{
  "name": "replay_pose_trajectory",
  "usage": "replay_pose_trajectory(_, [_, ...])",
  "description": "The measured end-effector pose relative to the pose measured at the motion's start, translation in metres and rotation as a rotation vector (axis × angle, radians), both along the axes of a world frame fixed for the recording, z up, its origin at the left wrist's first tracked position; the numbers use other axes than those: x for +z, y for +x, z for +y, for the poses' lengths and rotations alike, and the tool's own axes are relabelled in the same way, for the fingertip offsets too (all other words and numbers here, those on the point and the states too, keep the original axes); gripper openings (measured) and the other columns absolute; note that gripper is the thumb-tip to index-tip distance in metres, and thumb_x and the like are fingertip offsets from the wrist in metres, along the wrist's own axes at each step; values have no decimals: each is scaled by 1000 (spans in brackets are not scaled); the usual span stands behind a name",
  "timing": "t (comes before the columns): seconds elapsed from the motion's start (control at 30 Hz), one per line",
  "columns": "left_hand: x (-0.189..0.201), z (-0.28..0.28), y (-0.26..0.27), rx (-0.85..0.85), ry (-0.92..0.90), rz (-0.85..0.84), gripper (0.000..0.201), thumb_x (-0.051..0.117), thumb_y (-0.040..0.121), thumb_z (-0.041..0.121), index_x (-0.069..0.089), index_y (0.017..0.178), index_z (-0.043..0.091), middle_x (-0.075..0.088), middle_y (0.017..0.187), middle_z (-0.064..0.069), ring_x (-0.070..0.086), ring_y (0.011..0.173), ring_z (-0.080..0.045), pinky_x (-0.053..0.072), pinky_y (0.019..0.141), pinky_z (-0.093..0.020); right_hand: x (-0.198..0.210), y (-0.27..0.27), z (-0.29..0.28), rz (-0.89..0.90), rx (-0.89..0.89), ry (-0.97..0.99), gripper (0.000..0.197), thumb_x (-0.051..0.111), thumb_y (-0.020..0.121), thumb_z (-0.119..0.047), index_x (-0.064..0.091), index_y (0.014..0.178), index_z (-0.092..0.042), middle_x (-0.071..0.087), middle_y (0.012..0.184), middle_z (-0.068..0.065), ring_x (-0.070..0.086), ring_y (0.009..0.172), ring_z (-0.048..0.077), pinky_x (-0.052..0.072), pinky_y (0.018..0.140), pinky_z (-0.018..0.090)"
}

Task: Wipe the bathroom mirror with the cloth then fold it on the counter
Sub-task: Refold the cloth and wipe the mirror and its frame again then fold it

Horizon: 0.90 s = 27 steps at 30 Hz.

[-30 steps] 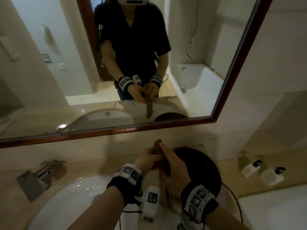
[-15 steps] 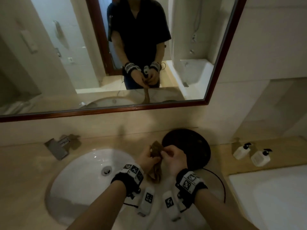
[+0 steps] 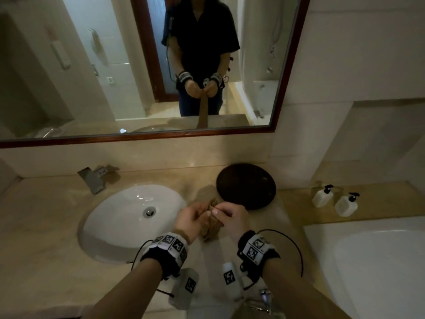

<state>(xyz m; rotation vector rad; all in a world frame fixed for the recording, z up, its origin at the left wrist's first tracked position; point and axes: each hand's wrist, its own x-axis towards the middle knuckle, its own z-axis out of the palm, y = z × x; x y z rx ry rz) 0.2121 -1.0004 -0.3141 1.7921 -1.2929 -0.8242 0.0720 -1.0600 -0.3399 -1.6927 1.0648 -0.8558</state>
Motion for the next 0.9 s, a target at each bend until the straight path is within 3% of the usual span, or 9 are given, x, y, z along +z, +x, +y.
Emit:
replay_pose_trajectory(0.1, [4,5,12,-15,4,-14,15,63,90,9,72,94,20,71,78,0,64,72,-12,57,77,-34,12,1,8,147,25,-133,8,69,83,-25,75,82,-20,68,74,-11,62,72,3,50,69,21])
replay_pose_trajectory(0.2, [15,8,28,-41,5,-130,15,66,88,13,71,82,25,64,66,14,59,65,-7,52,72,-26,23,5,10,241,-39,-231,8,72,81,-26,76,83,-20,68,81,-7,62,76,8,51,73,22])
replay_pose_trajectory(0.37, [26,13,72,50,52,-264,8,64,88,21,68,81,24,69,71,2,67,70,-18,56,74,-32,42,3,0,318,-126,-303,10,70,84,-22,76,89,-17,65,90,-5,61,82,10,50,78,22])
replay_pose_trajectory(0.43, [31,17,87,100,53,-235,8,61,90,18,68,87,19,70,76,-2,69,63,-18,58,62,-33,49,0,-6,365,-144,-301,12,68,86,-25,76,92,-18,66,92,-5,61,85,11,49,81,24])
replay_pose_trajectory(0.53, [43,23,96,153,27,-87,13,52,95,9,63,88,10,70,77,-14,69,54,-23,50,43,-27,61,-3,-8,433,-174,-266,12,63,89,-27,73,92,-21,69,89,-4,62,83,12,51,79,25])
replay_pose_trajectory(0.67, [69,19,107,231,-11,133,15,42,101,7,53,91,7,63,72,-16,67,50,-23,57,51,-36,84,-12,-16,332,-247,-120,11,56,94,-19,65,87,-18,68,75,3,66,61,16,58,60,30])
replay_pose_trajectory(0.77, [99,14,121,329,-100,256,13,41,101,5,53,94,4,62,81,-16,66,48,-19,57,49,-30,110,-17,-25,160,-303,-10,11,52,96,-10,62,91,-9,69,86,12,68,53,14,60,56,31])
replay_pose_trajectory(0.9, [130,1,139,329,-223,193,20,48,98,4,56,82,14,66,84,-14,69,61,-20,60,63,-33,150,-15,-41,81,-336,-90,9,52,96,-7,59,98,-2,66,90,15,64,52,6,54,54,17])
